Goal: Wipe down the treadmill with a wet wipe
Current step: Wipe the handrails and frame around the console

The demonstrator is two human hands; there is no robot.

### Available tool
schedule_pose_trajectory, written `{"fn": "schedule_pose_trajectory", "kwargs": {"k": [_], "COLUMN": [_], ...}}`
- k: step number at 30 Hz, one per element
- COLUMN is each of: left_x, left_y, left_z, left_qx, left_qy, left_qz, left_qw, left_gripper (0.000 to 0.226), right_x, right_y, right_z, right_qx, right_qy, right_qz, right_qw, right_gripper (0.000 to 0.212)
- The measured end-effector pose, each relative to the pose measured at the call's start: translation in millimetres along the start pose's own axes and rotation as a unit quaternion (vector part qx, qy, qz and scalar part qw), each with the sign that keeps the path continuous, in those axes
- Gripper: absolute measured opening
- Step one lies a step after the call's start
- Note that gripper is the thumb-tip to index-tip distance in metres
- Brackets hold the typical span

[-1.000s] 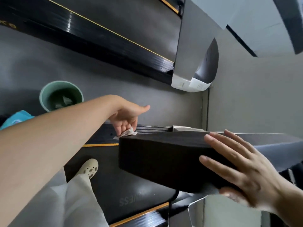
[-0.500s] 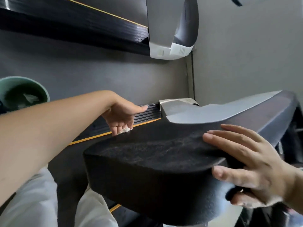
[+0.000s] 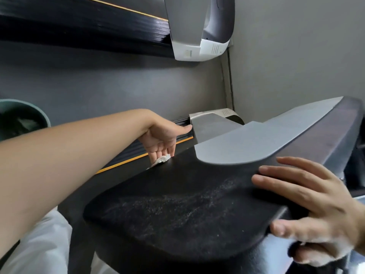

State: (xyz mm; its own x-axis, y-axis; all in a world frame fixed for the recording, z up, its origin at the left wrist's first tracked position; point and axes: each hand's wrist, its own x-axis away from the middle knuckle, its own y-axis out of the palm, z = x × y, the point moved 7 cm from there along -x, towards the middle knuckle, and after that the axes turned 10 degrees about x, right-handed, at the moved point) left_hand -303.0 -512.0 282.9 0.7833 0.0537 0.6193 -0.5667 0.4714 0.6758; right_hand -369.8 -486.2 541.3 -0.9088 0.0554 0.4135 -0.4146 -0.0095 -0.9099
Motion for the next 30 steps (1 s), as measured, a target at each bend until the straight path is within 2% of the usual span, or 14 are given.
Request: {"fn": "schedule_pose_trajectory", "kwargs": {"k": [6, 11, 15, 20, 26, 30], "left_x": [-20, -11, -19, -41, -33, -27], "left_y": [5, 1, 7, 7, -2, -3], "left_z": [38, 24, 41, 54, 33, 30], "left_qx": [0.032, -0.039, -0.019, 0.093, 0.046, 0.038], "left_qy": [0.06, 0.001, 0.032, 0.108, 0.045, 0.035], "left_qz": [0.011, -0.044, 0.009, 0.048, 0.009, 0.0], "left_qw": [0.998, 0.998, 0.999, 0.989, 0.998, 0.999], "left_gripper": [0.107, 0.107, 0.105, 0.102, 0.097, 0.104], "right_x": [1, 0, 0, 2, 2, 8], "right_y": [1, -1, -2, -2, -2, 3], "right_z": [0, 1, 2, 2, 2, 15], "right_qx": [-0.01, -0.019, -0.021, -0.022, -0.02, -0.016], "right_qy": [0.002, 0.006, 0.009, 0.009, 0.004, -0.033], "right_qz": [-0.012, -0.007, -0.005, -0.001, -0.003, -0.047], "right_qw": [1.0, 1.0, 1.0, 1.0, 1.0, 0.998], "right_gripper": [0.059, 0.06, 0.061, 0.06, 0.059, 0.055]}}
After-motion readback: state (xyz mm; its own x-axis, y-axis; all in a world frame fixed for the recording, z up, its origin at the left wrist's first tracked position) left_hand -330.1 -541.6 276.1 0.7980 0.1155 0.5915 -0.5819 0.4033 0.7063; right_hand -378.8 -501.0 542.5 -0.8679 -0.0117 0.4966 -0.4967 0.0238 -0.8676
